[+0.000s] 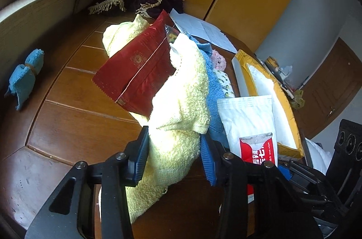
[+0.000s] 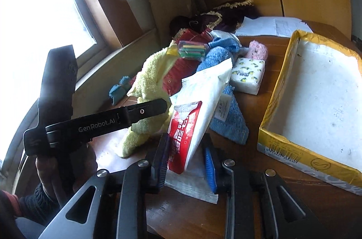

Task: Organize soft objects
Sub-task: 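Lift the yellow towel with the left tool while the right tool carries the packet into the tray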

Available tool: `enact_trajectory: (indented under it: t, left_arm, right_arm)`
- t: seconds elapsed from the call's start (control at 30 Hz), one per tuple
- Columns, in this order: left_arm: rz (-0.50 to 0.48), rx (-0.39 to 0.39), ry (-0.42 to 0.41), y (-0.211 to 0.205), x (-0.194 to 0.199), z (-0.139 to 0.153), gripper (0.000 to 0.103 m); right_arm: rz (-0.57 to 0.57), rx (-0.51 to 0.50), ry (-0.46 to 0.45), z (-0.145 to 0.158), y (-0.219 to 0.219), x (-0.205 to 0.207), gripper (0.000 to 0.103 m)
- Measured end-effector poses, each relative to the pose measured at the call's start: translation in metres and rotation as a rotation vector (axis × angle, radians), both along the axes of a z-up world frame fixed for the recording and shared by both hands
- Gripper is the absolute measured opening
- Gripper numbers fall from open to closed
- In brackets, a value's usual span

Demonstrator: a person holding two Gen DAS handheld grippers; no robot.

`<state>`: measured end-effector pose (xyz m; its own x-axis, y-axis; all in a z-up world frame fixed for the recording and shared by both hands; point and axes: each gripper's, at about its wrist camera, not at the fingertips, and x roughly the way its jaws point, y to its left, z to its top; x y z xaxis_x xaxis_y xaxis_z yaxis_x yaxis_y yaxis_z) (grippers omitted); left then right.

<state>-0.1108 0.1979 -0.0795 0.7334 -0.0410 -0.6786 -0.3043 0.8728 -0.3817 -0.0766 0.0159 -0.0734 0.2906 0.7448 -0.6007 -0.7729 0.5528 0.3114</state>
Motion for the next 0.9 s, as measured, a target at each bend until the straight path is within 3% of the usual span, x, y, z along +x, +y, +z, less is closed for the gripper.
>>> enact_trajectory:
  t: [0.23, 0.47, 0.67, 0.8, 0.9]
  left_arm:
    - [-0.06, -0.113, -0.087, -0.007, -0.009, 0.029, 0.04]
    - [-0.181, -0.179, -0.191, -0.033, 0.015, 0.073, 0.04]
    - [-0.335, -0.235, -0.205, -0.075, 0.083, 0.084, 0.04]
    - [-0.425, -0.279, -0.163, -0.103, 0.129, 0.071, 0.04]
    - [-0.452, -0.263, -0.086, -0.123, 0.156, 0.052, 0.04]
  right_arm:
    - [-0.024, 0.12, -0.012, 0.03, -0.026, 0.009, 0.029]
    - [-0.212, 0.135, -0.006, 0.051, -0.073, 0.061, 0.029]
    - [-0.362, 0.057, 0.093, 0.02, -0.112, 0.113, 0.029]
    - [-0.411, -0.003, 0.133, -0.004, -0.127, 0.125, 0.029]
    - [-0.412, -0.047, 0.15, -0.018, -0.132, 0.126, 0.029]
